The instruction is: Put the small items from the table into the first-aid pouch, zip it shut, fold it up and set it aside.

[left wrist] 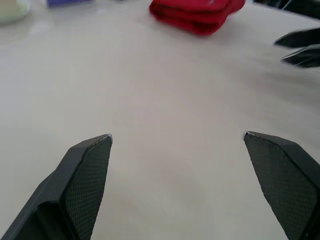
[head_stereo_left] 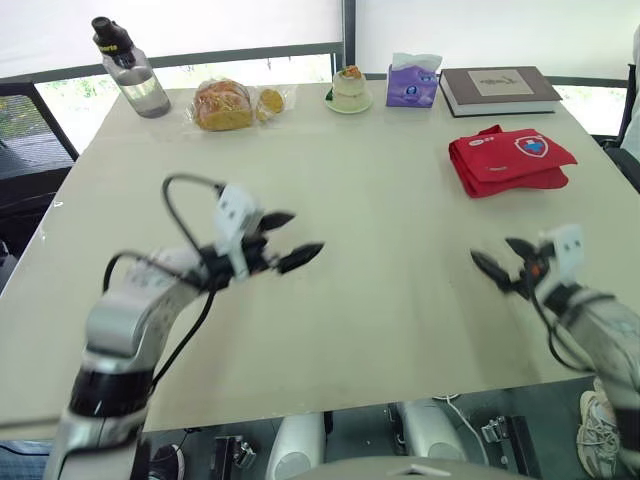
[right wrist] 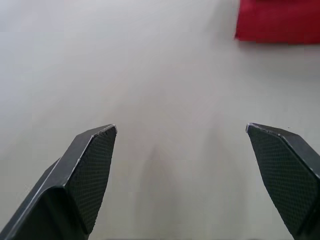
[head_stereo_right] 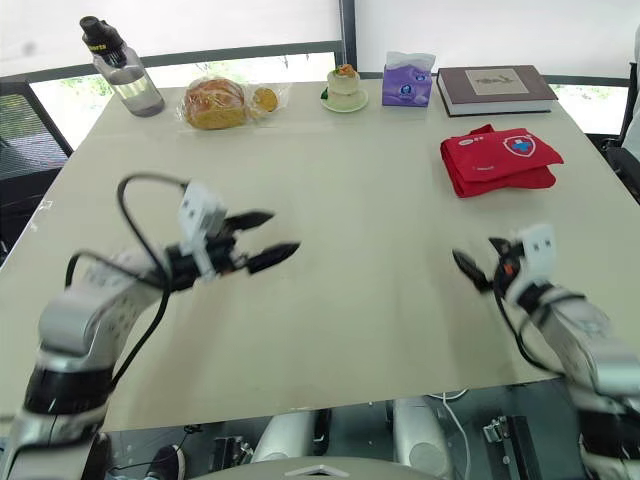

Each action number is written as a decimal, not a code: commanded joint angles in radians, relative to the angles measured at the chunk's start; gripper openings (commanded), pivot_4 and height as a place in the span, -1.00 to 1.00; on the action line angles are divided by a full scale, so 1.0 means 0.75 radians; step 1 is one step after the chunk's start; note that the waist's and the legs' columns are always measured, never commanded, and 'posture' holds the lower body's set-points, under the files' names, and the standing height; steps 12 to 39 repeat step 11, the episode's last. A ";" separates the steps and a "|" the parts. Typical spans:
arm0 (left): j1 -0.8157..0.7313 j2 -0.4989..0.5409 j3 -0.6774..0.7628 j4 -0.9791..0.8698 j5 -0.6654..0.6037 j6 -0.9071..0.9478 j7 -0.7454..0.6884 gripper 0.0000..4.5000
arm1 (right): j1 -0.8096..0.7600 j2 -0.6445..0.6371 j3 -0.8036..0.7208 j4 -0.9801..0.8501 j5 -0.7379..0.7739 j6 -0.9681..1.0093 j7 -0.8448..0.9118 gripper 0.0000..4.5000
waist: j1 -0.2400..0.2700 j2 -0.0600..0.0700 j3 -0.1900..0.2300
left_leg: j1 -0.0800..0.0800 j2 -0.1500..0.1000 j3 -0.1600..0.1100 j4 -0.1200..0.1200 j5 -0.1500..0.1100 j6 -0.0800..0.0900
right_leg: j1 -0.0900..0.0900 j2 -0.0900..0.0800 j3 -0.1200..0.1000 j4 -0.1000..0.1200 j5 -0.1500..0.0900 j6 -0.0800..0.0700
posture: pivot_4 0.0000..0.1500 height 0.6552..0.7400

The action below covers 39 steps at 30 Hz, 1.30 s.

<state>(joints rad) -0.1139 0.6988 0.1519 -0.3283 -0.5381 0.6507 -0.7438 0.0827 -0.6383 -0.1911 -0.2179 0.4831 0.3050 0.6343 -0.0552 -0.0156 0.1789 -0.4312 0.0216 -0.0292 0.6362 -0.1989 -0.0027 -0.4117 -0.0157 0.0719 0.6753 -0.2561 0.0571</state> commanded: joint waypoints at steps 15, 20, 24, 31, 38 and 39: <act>0.435 -0.039 0.202 -0.202 -0.008 -0.165 -0.003 1.00 | 0.078 -0.143 -0.210 0.081 0.117 -0.263 0.508 0.96 | 0.047 -0.002 -0.001 | 0.002 0.002 0.001 0.006 0.000 0.000 | 0.004 -0.003 -0.001 0.001 -0.003 -0.005 | 1.00 1.00; 0.435 -0.039 0.202 -0.202 -0.008 -0.165 -0.003 1.00 | 0.078 -0.143 -0.210 0.081 0.117 -0.263 0.508 0.96 | 0.047 -0.002 -0.001 | 0.002 0.002 0.001 0.006 0.000 0.000 | 0.004 -0.003 -0.001 0.001 -0.003 -0.005 | 1.00 1.00; 0.435 -0.039 0.202 -0.202 -0.008 -0.165 -0.003 1.00 | 0.078 -0.143 -0.210 0.081 0.117 -0.263 0.508 0.96 | 0.047 -0.002 -0.001 | 0.002 0.002 0.001 0.006 0.000 0.000 | 0.004 -0.003 -0.001 0.001 -0.003 -0.005 | 1.00 1.00; 0.435 -0.039 0.202 -0.202 -0.008 -0.165 -0.003 1.00 | 0.078 -0.143 -0.210 0.081 0.117 -0.263 0.508 0.96 | 0.047 -0.002 -0.001 | 0.002 0.002 0.001 0.006 0.000 0.000 | 0.004 -0.003 -0.001 0.001 -0.003 -0.005 | 1.00 1.00; 0.435 -0.039 0.202 -0.202 -0.008 -0.165 -0.003 1.00 | 0.078 -0.143 -0.210 0.081 0.117 -0.263 0.508 0.96 | 0.047 -0.002 -0.001 | 0.002 0.002 0.001 0.006 0.000 0.000 | 0.004 -0.003 -0.001 0.001 -0.003 -0.005 | 1.00 1.00; 0.435 -0.039 0.202 -0.202 -0.008 -0.165 -0.003 1.00 | 0.078 -0.143 -0.210 0.081 0.117 -0.263 0.508 0.96 | 0.047 -0.002 -0.001 | 0.002 0.002 0.001 0.006 0.000 0.000 | 0.004 -0.003 -0.001 0.001 -0.003 -0.005 | 1.00 1.00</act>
